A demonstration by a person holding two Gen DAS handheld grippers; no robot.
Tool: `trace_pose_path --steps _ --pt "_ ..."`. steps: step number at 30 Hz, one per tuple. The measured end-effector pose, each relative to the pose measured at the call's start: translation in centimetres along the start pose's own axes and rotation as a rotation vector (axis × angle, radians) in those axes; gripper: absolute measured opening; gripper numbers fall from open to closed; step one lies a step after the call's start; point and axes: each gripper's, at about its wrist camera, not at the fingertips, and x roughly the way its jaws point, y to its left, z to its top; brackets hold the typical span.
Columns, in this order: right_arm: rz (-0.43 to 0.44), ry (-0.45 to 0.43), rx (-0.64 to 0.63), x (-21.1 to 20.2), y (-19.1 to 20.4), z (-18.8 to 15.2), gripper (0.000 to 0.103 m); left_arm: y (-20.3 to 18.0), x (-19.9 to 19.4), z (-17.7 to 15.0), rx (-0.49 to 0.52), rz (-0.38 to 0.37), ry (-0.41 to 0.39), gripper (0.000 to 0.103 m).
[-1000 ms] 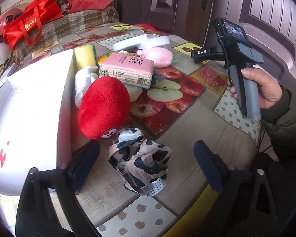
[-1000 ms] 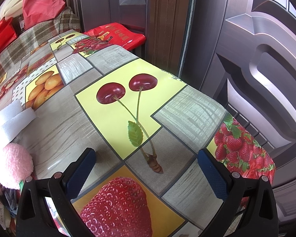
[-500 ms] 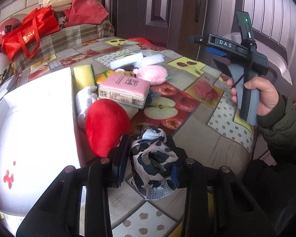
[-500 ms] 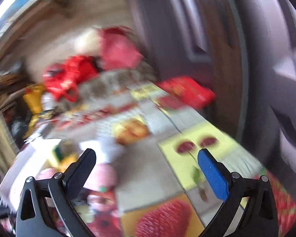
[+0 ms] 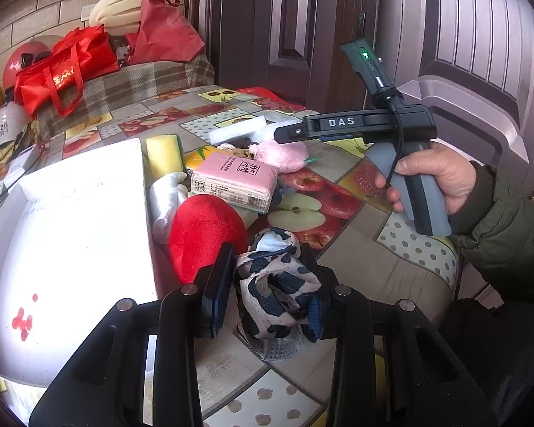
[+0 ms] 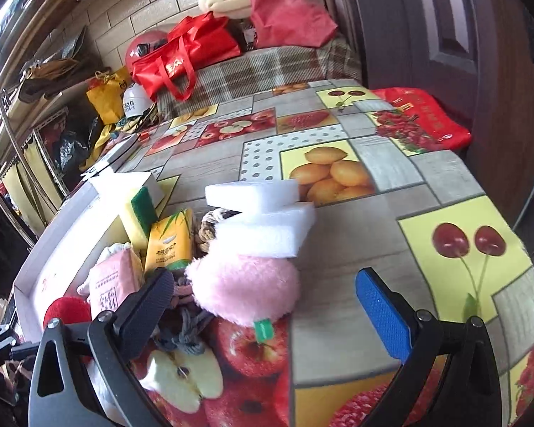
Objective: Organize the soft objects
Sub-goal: 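Carry the patterned cloth toward the white box while the right gripper grasps the pink fluffy ball, then lower the cloth into the white box and open left while right drops the pink ball in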
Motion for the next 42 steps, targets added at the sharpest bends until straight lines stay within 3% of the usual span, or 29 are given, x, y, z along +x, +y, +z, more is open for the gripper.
trace_pose_path --steps 4,7,13,19,25,32,42 --pt "0.001 0.048 -0.010 2.4 1.2 0.5 0.100 0.2 -0.1 -0.1 -0.009 0.006 -0.009 0.035" --pt "0.001 0.096 -0.027 4.0 1.2 0.2 0.065 0.3 -0.4 -0.1 -0.021 0.009 -0.023 0.035" --pt "0.111 0.013 0.065 0.7 -0.9 -0.7 0.063 0.9 -1.1 -0.2 -0.051 0.010 -0.061 0.035" --pt "0.143 -0.208 0.063 -5.3 -0.4 -2.5 0.063 1.0 -1.8 -0.2 -0.067 0.030 -0.103 0.035" --pt "0.186 -0.349 0.081 -7.7 0.3 -3.3 0.064 1.6 -3.1 -0.4 -0.095 0.037 -0.170 0.035" --pt "0.224 -0.376 0.071 -7.8 1.4 -3.9 0.064 2.4 -5.3 -0.9 -0.129 0.058 -0.278 0.035" --pt "0.229 -0.438 -0.012 -8.6 4.3 -4.9 0.064 4.9 -7.9 -2.0 -0.148 0.178 -0.370 0.035"
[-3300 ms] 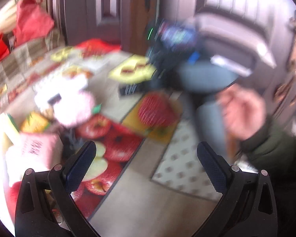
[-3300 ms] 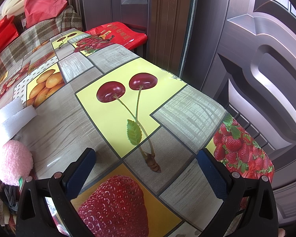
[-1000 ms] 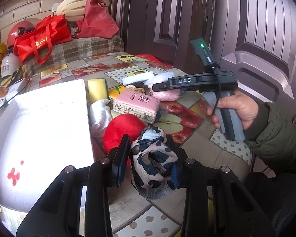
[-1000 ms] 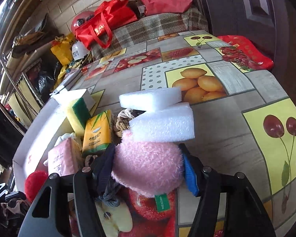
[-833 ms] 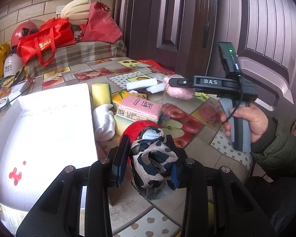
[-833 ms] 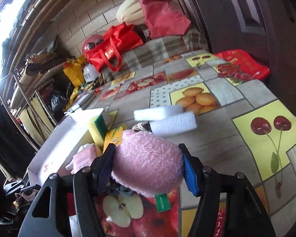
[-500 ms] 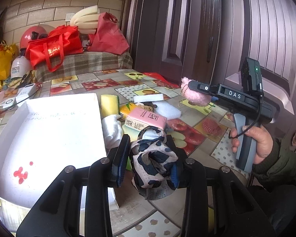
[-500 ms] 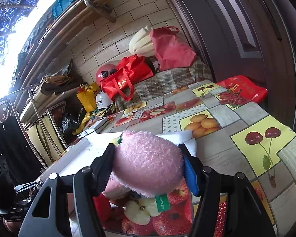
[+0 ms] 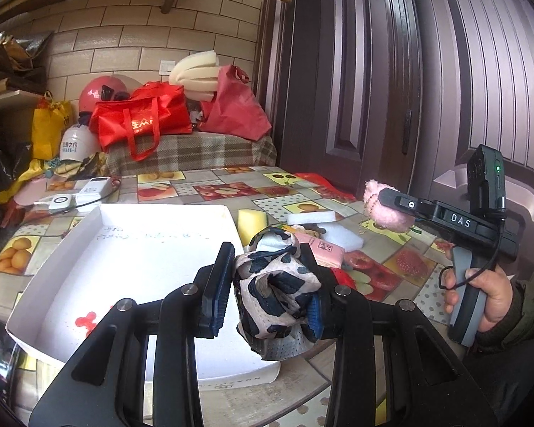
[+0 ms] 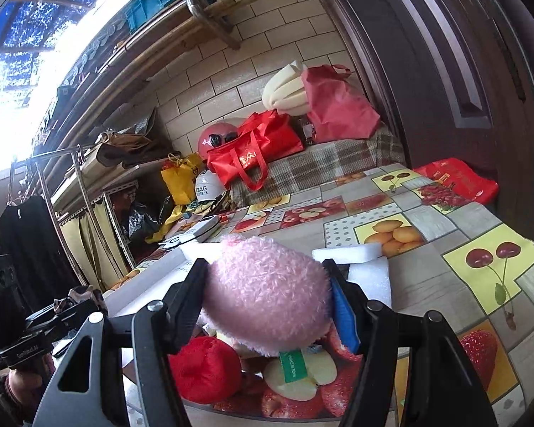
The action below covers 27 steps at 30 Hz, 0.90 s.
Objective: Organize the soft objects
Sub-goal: 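Lower the cloth into the white box and open left while right drops the pink ball in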
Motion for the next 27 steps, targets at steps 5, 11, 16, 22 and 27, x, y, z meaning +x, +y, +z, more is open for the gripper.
trace_pose_path --steps 5,11,16,22,27 --pt "0.027 0.003 -0.037 0.4 1.5 -0.4 0.065 0.7 -0.5 -0.1 -0.009 0.027 -0.017 0.035" --pt "0.053 0.008 -0.081 0.8 3.2 -0.9 0.065 1.2 -1.2 -0.2 -0.016 0.052 -0.038 0.035" --pt "0.071 0.009 -0.106 1.1 4.2 -1.1 0.065 1.9 -1.7 -0.2 -0.018 0.096 -0.055 0.035" --pt "0.086 0.009 -0.118 1.8 5.3 -1.3 0.065 3.4 -1.9 -0.2 -0.051 0.147 -0.061 0.035" --pt "0.118 0.029 -0.178 3.3 7.6 -1.6 0.065 4.8 -1.5 0.1 -0.069 0.210 -0.059 0.035"
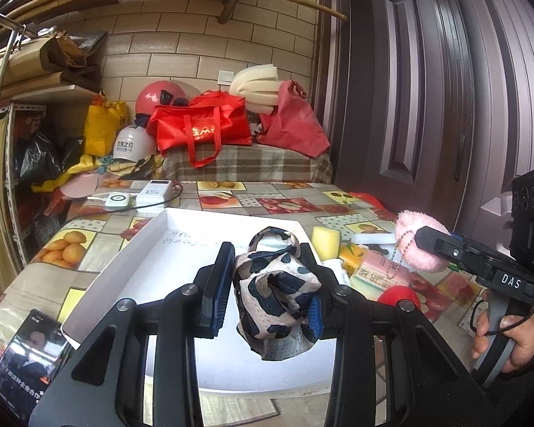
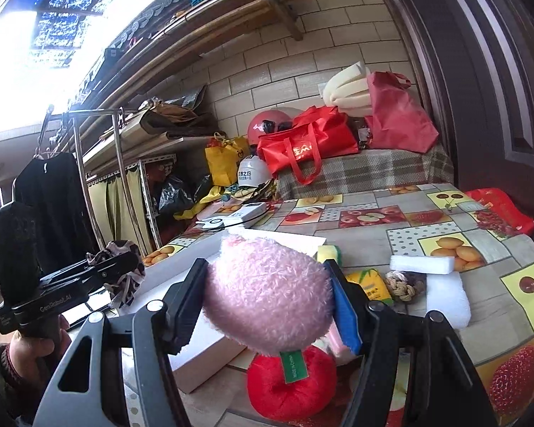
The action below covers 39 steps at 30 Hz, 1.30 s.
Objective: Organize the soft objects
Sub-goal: 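Lower the cloth into the white box and open left while right drops the pink ball in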
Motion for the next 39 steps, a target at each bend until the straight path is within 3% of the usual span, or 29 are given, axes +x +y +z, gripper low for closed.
trace_pose_path --steps 9,13,24,25,27,28,29,39 --pt "0.073 0.059 -0.116 3.7 4.7 -0.2 0.065 2.7 3.4 0.1 0.022 0.091 0.035 0.035" --pt "0.082 0.086 -0.092 5.3 5.1 -0.2 0.065 5.2 5.1 0.1 -0.043 0.120 0.068 0.035" --pt "0.055 0.202 -0.036 11.1 5.8 -0.7 0.069 7.9 7.6 0.1 -0.093 0.193 0.160 0.036" --pt "0.057 0.228 -0.041 11.6 6.0 -0.9 0.071 8.1 7.7 0.1 -0.101 0.199 0.168 0.038" --pt "0.036 0.253 -0.052 12.0 6.3 -1.0 0.079 8.4 7.9 0.0 -0.115 0.219 0.182 0.059" --pt "0.034 0.258 -0.055 12.1 6.3 -1.0 0.082 8.6 8.0 0.0 -0.122 0.226 0.185 0.083" --pt "0.036 0.259 -0.055 12.1 6.3 -1.0 0.082 8.7 8.0 0.0 -0.126 0.226 0.186 0.101" --pt "0.024 0.247 -0.026 11.5 5.8 -0.8 0.084 8.6 7.4 0.0 -0.123 0.256 0.154 0.103"
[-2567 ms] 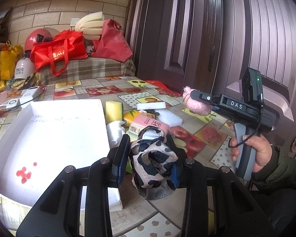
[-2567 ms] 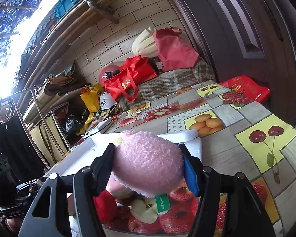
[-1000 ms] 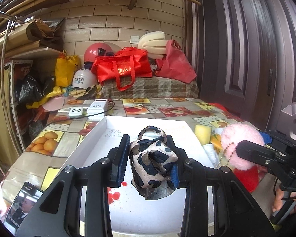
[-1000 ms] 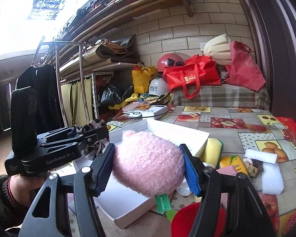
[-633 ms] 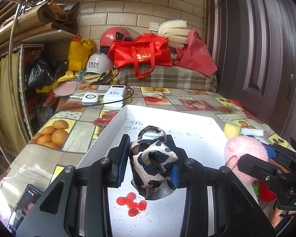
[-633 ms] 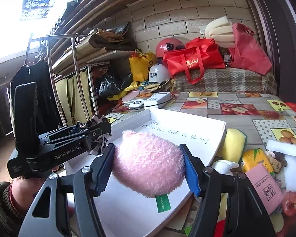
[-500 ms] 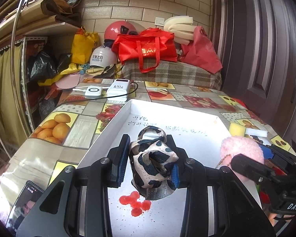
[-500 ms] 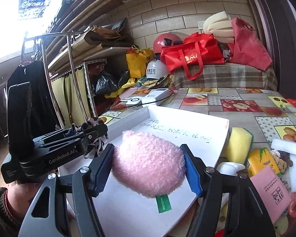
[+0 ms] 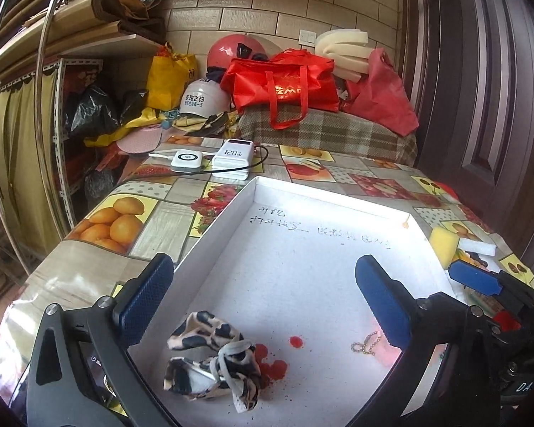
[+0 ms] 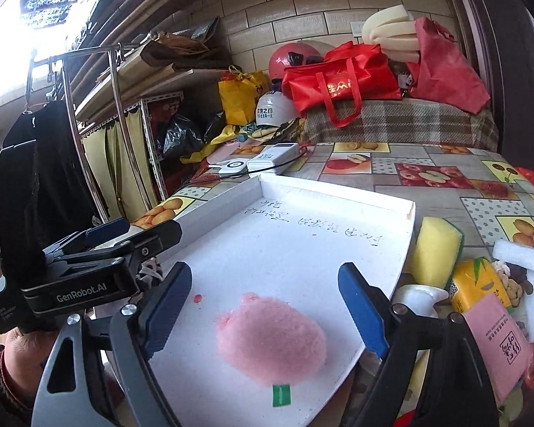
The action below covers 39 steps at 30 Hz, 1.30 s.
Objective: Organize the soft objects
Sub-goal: 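Lower the cloth into the white box and open left while right drops the pink ball in, then grasp the red knit ball with the left gripper while the right gripper grasps a white foam sheet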
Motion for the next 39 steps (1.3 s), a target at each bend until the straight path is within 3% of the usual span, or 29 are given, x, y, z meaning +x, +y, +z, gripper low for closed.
trace_pose_path --steps 7,9,10,22,29,35,37,39 --pt "-0.009 -0.043 -0.055 -0.8 1.1 0.1 0.088 0.9 -0.2 0.0 -0.038 0.006 -0.012 0.103" --pt "-0.014 -0.054 -0.074 -1.1 1.4 0.0 0.092 1.0 -0.3 0.0 -0.047 0.006 -0.014 0.103" --pt "-0.014 -0.056 -0.082 -1.1 1.5 0.0 0.103 1.1 -0.3 0.0 -0.049 0.006 -0.016 0.103" --pt "-0.003 -0.071 -0.055 -2.3 0.6 -0.3 0.103 -0.1 -1.7 0.0 0.014 -0.001 -0.085 0.103" --pt "-0.020 -0.204 0.031 -5.9 -1.7 -0.5 0.103 -0.3 -2.3 -0.1 0.025 -0.012 -0.114 0.103" --pt "-0.125 -0.437 0.112 -12.5 -6.3 -1.0 0.103 -1.3 -2.9 -0.3 0.063 -0.035 -0.135 0.103" --pt "-0.198 -0.457 0.156 -14.0 -8.5 -1.0 0.103 -2.2 -3.3 -0.5 0.089 -0.070 -0.142 0.103" --pt "-0.275 -0.414 0.189 -14.5 -10.5 -0.7 0.103 -3.1 -3.7 -0.7 0.104 -0.136 -0.135 0.103"
